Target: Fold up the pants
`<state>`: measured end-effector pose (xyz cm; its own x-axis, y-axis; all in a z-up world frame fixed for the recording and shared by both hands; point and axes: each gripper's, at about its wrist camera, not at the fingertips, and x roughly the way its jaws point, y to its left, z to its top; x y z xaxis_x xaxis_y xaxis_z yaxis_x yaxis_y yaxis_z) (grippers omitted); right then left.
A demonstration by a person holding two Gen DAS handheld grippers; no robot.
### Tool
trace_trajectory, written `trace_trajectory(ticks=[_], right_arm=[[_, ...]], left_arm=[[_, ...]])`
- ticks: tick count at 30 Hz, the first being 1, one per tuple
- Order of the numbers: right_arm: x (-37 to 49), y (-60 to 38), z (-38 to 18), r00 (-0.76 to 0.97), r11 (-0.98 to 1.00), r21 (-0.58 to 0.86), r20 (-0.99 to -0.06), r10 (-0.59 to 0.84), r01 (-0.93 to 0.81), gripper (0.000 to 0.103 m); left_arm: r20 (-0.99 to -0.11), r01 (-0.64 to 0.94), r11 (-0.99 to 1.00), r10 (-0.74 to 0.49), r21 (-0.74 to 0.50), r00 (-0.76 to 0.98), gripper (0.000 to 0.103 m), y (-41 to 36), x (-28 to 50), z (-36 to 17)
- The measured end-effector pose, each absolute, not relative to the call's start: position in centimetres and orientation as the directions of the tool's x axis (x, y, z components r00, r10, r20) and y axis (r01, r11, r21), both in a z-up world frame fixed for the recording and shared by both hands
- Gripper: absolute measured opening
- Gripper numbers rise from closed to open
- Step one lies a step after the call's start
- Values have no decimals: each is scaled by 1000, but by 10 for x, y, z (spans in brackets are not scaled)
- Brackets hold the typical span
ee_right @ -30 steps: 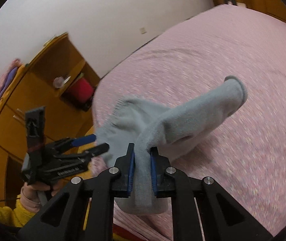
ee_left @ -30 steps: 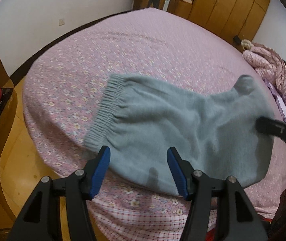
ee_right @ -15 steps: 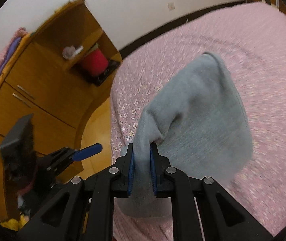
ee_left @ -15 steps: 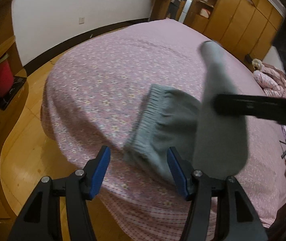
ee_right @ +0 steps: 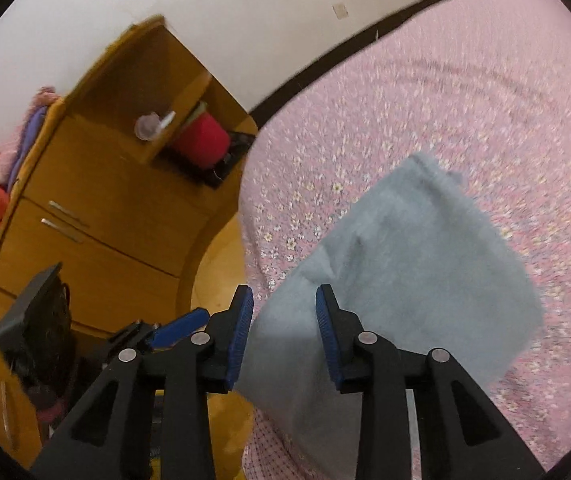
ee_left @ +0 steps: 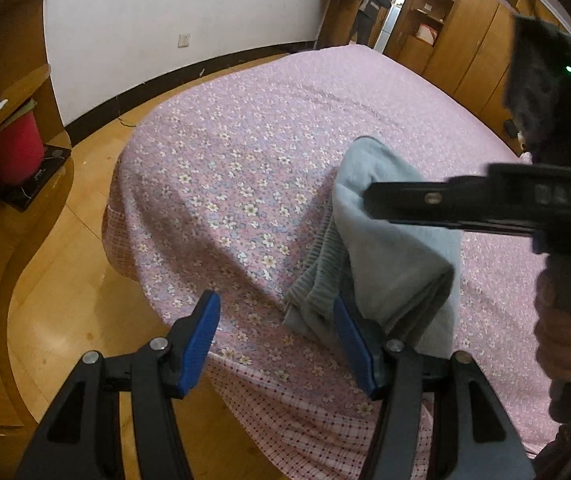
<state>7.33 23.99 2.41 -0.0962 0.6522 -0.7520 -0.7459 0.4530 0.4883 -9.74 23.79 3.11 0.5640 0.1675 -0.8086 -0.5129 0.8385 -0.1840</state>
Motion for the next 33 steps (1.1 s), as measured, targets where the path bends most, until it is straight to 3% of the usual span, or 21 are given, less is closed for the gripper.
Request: trace_trajectory(ticks=[12,19,24,28,30,33], right_arm=[[92,166,26,61,590,443,-763,643,-675,34],[94,149,27,116,622,410,-768,630,-667,34],[97,162,16,112,620,381,-787,607,-686,34],[102,175,2,143,629,306,-816,560,-714,34],[107,178,-5,152,642,285,-830,537,-712,34],[113,184,-19,139,639,283,-839,526,-716,34]], left_arm=[[-762,-488,861,216,-146,610,62,224,-104,79],[-734,-451,872,181,-188,655,61,209,-99,97],[-746,-417,885,132,-208,653,51,201,-85,87],[-760,-387,889,71,-246,645,28,201,-69,69],[-770,-387,893,78,-228,634,20,204,-61,58],[-814,-446,877,123,-179,568,16,217,-52,32]])
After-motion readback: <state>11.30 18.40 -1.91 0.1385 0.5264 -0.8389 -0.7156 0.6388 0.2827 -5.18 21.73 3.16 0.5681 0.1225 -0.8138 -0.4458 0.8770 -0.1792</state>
